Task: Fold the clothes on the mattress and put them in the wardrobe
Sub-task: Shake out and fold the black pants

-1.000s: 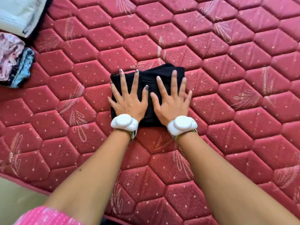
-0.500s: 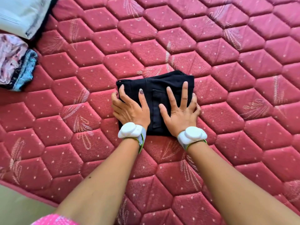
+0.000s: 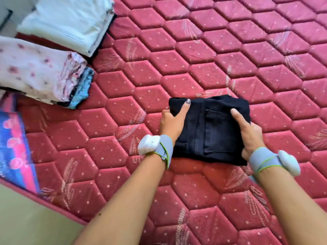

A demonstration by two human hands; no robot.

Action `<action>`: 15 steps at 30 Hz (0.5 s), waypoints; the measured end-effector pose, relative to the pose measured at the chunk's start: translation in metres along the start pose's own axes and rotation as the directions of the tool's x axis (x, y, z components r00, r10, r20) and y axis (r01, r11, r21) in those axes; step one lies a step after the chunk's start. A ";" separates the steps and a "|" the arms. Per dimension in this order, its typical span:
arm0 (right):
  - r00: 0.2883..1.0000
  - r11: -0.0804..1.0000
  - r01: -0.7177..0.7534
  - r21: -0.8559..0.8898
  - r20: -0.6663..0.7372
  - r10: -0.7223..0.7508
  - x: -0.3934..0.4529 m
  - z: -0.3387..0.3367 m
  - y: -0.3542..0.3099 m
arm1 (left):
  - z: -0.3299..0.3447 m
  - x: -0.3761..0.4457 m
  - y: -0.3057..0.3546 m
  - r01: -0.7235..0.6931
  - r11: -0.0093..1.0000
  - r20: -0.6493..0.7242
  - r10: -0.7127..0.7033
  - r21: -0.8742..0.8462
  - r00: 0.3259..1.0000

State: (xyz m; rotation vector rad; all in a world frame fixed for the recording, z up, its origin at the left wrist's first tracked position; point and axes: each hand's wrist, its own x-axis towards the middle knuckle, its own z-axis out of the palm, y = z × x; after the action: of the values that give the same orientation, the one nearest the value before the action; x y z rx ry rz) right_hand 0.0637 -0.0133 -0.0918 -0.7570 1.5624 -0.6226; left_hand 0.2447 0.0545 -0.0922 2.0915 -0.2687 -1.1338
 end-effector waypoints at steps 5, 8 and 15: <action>0.975 1.000 0.019 0.003 0.219 -0.020 -0.041 0.109 -0.023 | -0.127 0.036 0.000 0.058 0.980 -0.016 -0.062 -0.192 0.998; 0.943 0.998 0.055 -0.040 0.329 -0.038 -0.065 0.192 -0.032 | -0.228 0.059 0.014 0.017 0.969 0.000 -0.018 -0.246 1.000; 0.938 0.994 0.097 0.047 0.330 -0.107 -0.115 0.365 -0.061 | -0.411 0.093 0.091 -0.165 0.985 -0.123 0.157 -0.056 0.980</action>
State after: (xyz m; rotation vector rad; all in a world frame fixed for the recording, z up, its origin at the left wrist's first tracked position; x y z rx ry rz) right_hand 0.4396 0.0475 -0.0174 -0.8766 1.2068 -0.5592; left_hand 0.6395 0.1503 0.0530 2.0301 -0.3330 -0.9075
